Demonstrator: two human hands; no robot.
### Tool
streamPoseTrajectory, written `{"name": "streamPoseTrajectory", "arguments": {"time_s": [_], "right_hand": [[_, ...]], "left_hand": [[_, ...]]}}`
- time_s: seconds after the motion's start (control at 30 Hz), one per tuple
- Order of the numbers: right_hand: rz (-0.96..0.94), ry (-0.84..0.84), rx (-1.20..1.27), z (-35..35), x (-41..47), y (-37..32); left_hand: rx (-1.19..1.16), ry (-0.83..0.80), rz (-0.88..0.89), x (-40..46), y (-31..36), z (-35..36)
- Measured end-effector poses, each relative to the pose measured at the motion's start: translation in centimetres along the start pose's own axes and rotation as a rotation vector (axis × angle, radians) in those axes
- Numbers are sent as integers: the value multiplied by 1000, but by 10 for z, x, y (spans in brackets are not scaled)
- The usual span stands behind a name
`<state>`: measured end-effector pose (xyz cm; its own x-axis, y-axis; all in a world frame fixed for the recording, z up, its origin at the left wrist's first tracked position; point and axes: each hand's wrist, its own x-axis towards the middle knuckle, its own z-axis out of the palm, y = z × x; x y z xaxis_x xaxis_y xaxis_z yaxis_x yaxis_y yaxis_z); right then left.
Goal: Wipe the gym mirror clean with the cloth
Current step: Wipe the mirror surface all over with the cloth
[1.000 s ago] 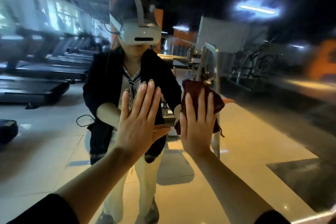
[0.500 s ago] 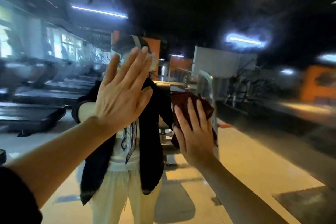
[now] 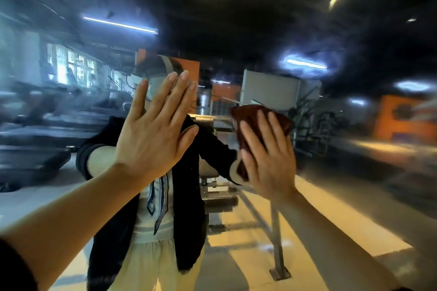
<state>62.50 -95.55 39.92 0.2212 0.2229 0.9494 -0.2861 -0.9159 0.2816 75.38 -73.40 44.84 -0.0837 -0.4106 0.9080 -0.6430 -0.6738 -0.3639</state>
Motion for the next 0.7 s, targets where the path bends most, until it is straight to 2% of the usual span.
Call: {"name": "streamPoseTrajectory", "arguments": {"time_s": [0.1, 0.17, 0.23, 0.3, 0.4, 0.47, 0.53, 0.6, 0.63, 0.7], "right_hand": [[300, 151, -11, 0, 42, 13], [503, 230, 20, 6, 77, -9], [467, 192, 21, 10, 87, -35], [298, 100, 31, 10, 69, -47], [48, 25, 13, 2, 38, -30], [128, 47, 5, 3, 48, -17], [402, 131, 4, 6, 80, -24], [562, 201, 3, 12, 114, -52], [544, 208, 8, 14, 125, -70], [367, 144, 32, 19, 127, -109]], "left_hand": [[12, 6, 3, -1, 1, 1], [22, 9, 3, -2, 0, 2], [32, 5, 3, -1, 1, 3], [31, -2, 7, 0, 1, 1], [-98, 39, -8, -2, -9, -8], [-122, 103, -57, -8, -27, -20], [-79, 144, -97, -12, -51, -29], [-51, 157, -142, -12, -71, -30], [-40, 152, -168, -12, -77, -29], [-2, 122, -196, -11, -82, -25]]}}
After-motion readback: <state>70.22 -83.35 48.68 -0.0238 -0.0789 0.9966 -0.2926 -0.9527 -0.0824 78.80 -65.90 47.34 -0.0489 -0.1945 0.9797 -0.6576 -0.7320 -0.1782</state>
